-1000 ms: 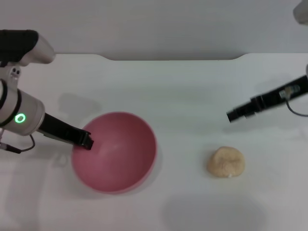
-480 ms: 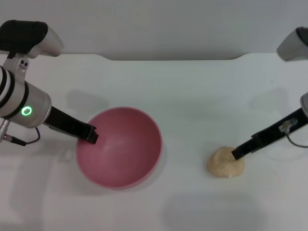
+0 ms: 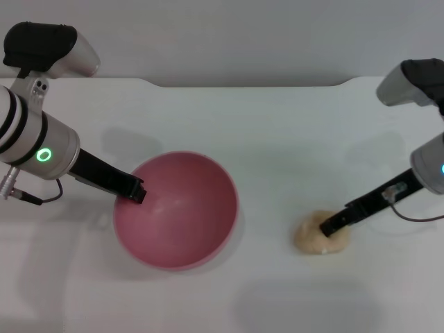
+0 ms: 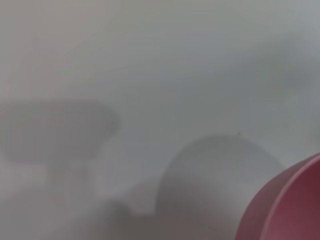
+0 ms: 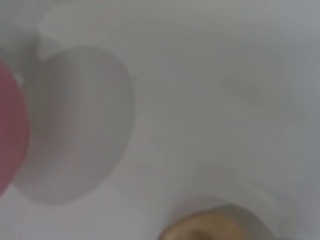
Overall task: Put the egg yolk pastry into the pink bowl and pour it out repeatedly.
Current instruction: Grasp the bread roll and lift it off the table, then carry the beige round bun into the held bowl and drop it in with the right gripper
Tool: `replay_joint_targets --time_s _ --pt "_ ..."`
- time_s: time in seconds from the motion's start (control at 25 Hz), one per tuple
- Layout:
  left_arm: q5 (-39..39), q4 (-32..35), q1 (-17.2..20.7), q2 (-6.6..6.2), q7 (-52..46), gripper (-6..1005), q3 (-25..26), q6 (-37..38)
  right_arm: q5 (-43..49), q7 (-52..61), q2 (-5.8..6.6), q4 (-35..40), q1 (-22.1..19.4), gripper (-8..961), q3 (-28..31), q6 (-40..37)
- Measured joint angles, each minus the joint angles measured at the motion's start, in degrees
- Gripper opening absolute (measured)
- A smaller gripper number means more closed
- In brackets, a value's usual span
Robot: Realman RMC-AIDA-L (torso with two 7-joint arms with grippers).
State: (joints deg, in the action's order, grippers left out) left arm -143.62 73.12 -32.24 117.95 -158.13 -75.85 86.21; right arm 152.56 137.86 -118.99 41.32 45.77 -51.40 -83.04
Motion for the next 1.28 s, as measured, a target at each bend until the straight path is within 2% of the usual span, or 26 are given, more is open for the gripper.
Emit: replay_joint_targets --time_s 0.16,0.52,0.72,1.0,1.16,1.28 --pt "0.0 0.06 -0.01 0.0 -0.02 -1 -0.09 0.21 -3.34 0.02 -0.02 -0.52 -0.08 519 -3.41 2.24" --pt "0.04 0.09 -0.02 0.08 -0.04 -1 -0.09 0.58 -4.74 0.12 0.23 -0.64 -0.22 499 -3.91 2.3" --pt "0.06 0.02 -0.01 0.09 0.18 -1 -0.08 0.58 -8.1 -0.31 0.38 1.24 -1.9 299 -3.89 2.39" --pt "0.09 -0.26 0.27 0.07 0.34 0 -0.33 0.57 -17.08 -3.75 0.49 6.77 -5.45 154 -3.08 1.41" --pt "0.07 -0.38 0.17 0.03 0.4 0 -0.82 0.56 -20.46 -5.45 0.51 9.62 -5.7 87 -1.39 -0.54" --pt "0.05 -0.42 0.03 0.01 0.47 0 -1.05 0.49 -24.86 -7.07 0.52 13.66 -5.7 75 -1.03 -3.1"
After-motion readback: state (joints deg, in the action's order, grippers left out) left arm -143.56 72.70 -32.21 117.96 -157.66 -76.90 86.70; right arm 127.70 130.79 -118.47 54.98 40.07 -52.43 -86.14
